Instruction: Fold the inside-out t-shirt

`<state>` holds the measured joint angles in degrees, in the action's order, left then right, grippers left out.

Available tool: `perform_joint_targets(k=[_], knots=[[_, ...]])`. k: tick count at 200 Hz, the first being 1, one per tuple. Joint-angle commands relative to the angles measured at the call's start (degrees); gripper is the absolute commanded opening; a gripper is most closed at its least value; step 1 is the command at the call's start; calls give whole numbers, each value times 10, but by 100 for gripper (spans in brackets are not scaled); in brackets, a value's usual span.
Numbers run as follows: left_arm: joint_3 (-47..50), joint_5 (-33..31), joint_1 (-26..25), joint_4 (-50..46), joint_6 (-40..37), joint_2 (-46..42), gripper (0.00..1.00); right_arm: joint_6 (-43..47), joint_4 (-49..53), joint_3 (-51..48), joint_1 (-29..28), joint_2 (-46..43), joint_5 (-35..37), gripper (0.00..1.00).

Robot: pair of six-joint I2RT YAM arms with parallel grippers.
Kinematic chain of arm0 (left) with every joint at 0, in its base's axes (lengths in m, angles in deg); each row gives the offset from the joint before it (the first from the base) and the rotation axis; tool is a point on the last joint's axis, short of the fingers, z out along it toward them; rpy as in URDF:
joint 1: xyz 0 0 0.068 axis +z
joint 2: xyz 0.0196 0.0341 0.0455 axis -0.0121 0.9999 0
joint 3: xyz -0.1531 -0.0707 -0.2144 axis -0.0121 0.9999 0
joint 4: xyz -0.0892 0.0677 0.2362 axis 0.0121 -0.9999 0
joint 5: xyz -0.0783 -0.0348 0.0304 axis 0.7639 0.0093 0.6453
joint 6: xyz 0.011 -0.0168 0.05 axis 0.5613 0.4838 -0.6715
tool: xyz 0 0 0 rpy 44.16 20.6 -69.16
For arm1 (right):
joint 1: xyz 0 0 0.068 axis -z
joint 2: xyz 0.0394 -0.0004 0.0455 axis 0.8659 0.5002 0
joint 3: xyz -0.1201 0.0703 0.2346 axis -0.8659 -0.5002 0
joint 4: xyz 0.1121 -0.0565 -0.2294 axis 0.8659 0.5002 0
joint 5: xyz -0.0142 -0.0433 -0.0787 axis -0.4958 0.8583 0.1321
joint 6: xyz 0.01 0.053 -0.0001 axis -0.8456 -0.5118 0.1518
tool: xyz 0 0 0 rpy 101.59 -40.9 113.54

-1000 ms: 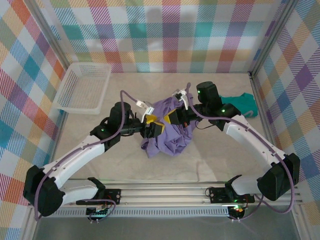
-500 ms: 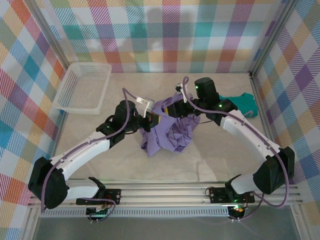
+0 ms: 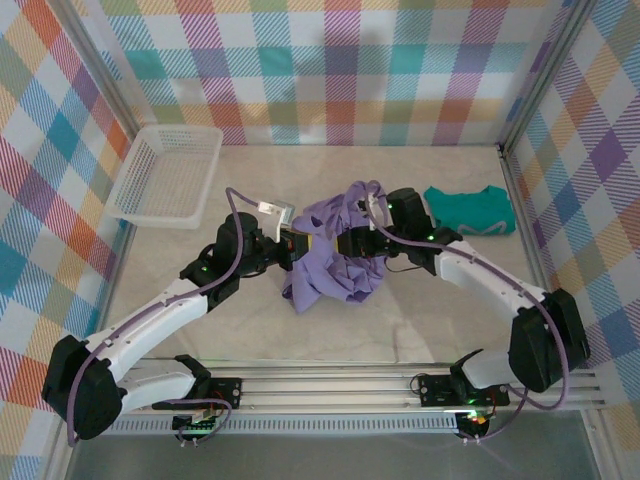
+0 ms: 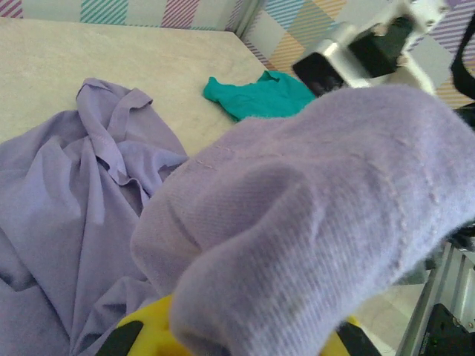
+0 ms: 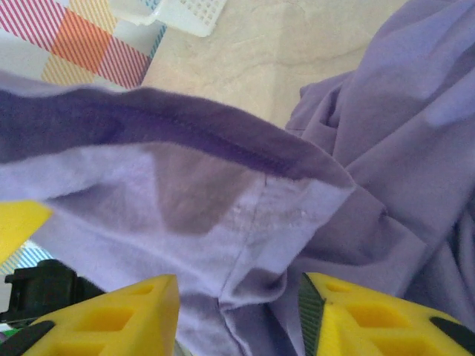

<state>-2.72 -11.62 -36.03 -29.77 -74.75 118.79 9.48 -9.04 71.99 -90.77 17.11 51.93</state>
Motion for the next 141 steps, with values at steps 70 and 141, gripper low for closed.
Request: perform_joint_targets(k=[70,141], knots=[[3,13,3,28,3,-10,0,-69,-127,8,-4,69,-85,48],[3,5,3,25,2,-14,0,-85,-167,-2,-4,64,-110,7]])
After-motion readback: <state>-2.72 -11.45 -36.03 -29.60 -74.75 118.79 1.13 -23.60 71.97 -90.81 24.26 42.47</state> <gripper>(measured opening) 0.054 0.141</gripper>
